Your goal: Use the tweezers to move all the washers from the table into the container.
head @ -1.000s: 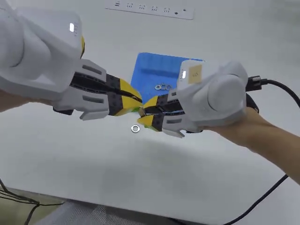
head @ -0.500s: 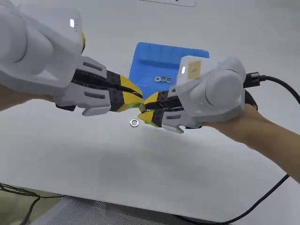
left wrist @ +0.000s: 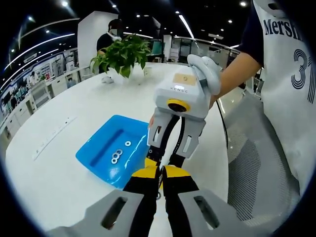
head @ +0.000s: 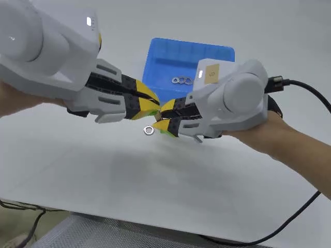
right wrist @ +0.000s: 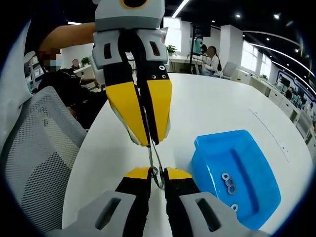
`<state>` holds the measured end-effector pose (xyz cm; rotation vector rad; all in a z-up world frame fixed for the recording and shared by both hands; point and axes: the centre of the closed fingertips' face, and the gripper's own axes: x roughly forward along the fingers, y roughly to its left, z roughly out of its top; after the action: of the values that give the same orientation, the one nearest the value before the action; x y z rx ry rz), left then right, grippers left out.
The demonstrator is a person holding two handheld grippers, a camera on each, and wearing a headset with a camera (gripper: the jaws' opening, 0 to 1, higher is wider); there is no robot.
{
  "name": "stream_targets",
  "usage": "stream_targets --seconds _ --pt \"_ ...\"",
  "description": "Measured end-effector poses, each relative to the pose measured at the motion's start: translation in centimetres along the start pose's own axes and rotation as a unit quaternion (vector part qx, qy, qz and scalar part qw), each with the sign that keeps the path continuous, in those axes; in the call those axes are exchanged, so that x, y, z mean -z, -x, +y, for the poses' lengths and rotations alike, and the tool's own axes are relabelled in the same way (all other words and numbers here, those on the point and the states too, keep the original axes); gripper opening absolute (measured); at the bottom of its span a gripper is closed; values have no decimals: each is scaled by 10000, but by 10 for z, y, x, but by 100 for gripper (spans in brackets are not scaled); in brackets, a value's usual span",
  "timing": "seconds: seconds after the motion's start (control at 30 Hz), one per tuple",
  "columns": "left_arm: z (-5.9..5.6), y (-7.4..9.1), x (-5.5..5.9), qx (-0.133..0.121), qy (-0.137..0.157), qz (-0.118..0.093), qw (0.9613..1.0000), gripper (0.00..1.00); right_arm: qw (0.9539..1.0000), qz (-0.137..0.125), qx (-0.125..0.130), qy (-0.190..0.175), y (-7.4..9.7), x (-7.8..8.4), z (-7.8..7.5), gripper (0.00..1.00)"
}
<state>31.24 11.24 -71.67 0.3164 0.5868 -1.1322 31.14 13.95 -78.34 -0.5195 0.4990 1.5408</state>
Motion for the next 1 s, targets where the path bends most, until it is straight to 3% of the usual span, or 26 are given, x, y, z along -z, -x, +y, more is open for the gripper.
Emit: stream_targets --seconds 1.0 --pt "8 -7 0 -29 -83 142 9999 6 9999 72 -64 -114 5 1 -2 13"
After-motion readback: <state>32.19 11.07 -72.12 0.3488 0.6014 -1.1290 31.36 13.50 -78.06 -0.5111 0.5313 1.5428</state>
